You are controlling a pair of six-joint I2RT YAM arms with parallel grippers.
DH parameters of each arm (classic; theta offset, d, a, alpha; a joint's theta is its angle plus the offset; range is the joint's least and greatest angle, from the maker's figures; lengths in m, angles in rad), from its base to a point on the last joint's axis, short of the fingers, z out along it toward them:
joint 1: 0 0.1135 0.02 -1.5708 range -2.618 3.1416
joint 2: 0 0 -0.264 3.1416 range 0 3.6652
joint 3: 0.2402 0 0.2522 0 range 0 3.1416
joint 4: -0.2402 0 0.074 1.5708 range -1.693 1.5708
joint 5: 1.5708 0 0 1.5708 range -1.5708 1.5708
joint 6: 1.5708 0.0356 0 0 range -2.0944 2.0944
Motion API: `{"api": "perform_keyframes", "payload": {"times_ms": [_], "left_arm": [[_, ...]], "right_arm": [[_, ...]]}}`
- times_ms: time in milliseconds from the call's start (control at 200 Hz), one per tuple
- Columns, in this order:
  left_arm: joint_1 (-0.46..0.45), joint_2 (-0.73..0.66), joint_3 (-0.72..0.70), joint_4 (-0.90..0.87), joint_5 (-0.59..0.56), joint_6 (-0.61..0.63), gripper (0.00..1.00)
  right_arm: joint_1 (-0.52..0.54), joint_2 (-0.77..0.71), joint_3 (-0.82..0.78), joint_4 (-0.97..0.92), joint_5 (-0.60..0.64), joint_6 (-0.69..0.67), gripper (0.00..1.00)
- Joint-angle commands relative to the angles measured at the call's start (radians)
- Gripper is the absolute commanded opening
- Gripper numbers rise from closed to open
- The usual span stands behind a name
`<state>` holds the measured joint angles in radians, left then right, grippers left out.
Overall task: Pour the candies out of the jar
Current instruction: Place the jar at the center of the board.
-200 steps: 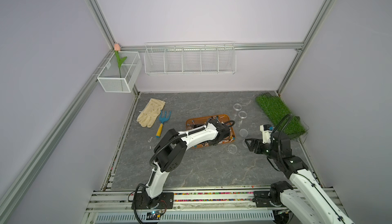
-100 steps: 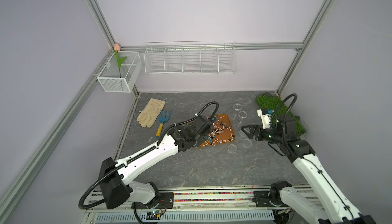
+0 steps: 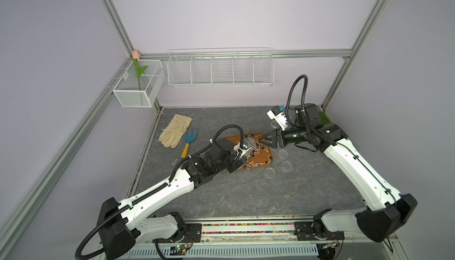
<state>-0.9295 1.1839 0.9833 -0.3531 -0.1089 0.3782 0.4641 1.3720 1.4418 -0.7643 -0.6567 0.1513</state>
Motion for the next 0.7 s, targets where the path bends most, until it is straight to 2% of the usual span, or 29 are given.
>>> {"api": "perform_keyframes", "payload": {"times_ms": [0, 360, 545, 595, 695], "left_arm": [[0.003, -0.027, -0.039, 0.057, 0.039, 0.024, 0.57], [0.003, -0.012, -0.052, 0.100, 0.059, 0.028, 0.57], [0.003, 0.013, -0.037, 0.125, 0.077, 0.054, 0.59], [0.002, 0.024, -0.030, 0.130, 0.079, 0.055, 0.59], [0.003, 0.038, -0.021, 0.141, 0.077, 0.050, 0.60]], "right_arm": [[0.013, 0.011, 0.009, -0.029, 0.003, -0.005, 0.54], [0.076, 0.064, 0.031, -0.006, 0.021, -0.001, 0.39], [0.101, 0.097, 0.034, -0.003, 0.069, -0.010, 0.17], [0.107, 0.106, 0.040, 0.005, 0.076, -0.011, 0.08], [0.130, 0.130, 0.065, 0.005, 0.123, -0.020, 0.07]]}}
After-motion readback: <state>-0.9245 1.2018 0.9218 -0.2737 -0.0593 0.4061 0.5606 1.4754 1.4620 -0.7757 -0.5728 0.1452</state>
